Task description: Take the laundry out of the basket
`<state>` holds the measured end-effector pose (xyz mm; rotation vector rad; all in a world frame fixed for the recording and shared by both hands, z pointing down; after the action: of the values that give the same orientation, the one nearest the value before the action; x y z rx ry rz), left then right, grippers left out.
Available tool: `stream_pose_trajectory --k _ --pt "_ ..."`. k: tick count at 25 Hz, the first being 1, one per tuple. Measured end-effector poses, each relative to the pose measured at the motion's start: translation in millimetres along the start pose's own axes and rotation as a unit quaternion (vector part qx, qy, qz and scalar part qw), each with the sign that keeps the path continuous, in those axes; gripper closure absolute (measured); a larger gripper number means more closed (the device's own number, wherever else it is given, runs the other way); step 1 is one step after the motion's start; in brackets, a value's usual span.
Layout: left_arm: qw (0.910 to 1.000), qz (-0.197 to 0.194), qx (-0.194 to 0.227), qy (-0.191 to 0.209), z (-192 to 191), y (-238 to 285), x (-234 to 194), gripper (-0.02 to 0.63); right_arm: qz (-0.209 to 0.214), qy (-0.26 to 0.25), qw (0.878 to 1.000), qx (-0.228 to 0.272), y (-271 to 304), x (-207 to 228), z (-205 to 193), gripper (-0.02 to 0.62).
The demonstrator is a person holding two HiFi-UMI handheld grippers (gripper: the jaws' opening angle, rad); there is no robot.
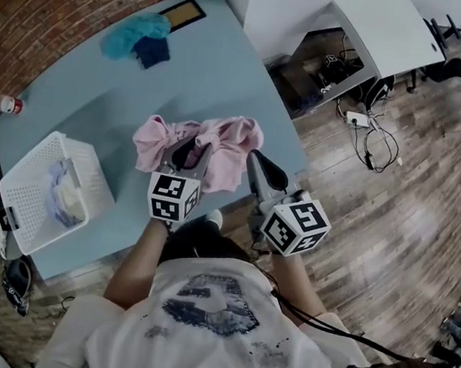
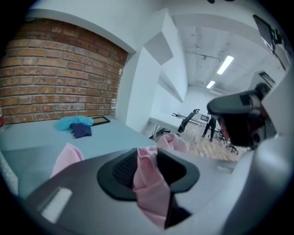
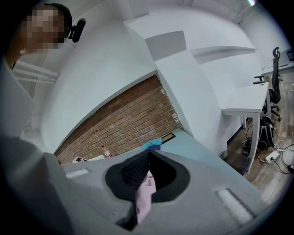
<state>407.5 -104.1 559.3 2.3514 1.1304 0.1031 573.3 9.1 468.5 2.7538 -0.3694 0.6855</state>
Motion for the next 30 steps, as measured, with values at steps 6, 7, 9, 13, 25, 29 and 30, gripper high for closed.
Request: stream_pose_trajectory --k 6,7,9,13,25,29,30 --pt "0.9995 0.014 0.029 0.001 15 -20 -10 0.503 0.012 -0.005 1.000 0.002 4 -15 -1 0.598" --pt "0.9993 0.017 0.033 0.001 17 -24 -12 0.503 0.015 -0.006 1.000 0.003 5 -18 0 0.598" --pt "0.9989 0.021 0.042 0.002 21 -34 -14 0.503 0.021 -0.008 1.000 0.004 6 -24 0 0.598" --pt "0.9977 0.034 0.059 0.007 26 -58 -20 0.503 0.033 -0.013 0.999 0.006 9 -41 -3 0.598" --pt "0.9870 0.119 0.108 -0.005 32 -178 -84 0.505 0.116 -0.044 0.992 0.000 50 -141 -13 0.598" --pt "0.9807 0.153 0.122 -0.012 24 -228 -110 0.506 0.149 -0.056 0.987 -0.004 68 -186 -23 0.598" --pt "0.9789 0.161 0.125 -0.012 23 -241 -116 0.506 0.156 -0.059 0.986 -0.005 72 -197 -25 0.598"
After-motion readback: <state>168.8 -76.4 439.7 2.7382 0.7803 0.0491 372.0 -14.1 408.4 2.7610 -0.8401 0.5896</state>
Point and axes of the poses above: the fingertips, and each gripper's own axes: y forward along the fingers, x to its right, z out of its top, the point moved 9 cm from there along -y, backward along the fingers, and after that the axes turned 8 degrees about z, right-handed, at the moved point
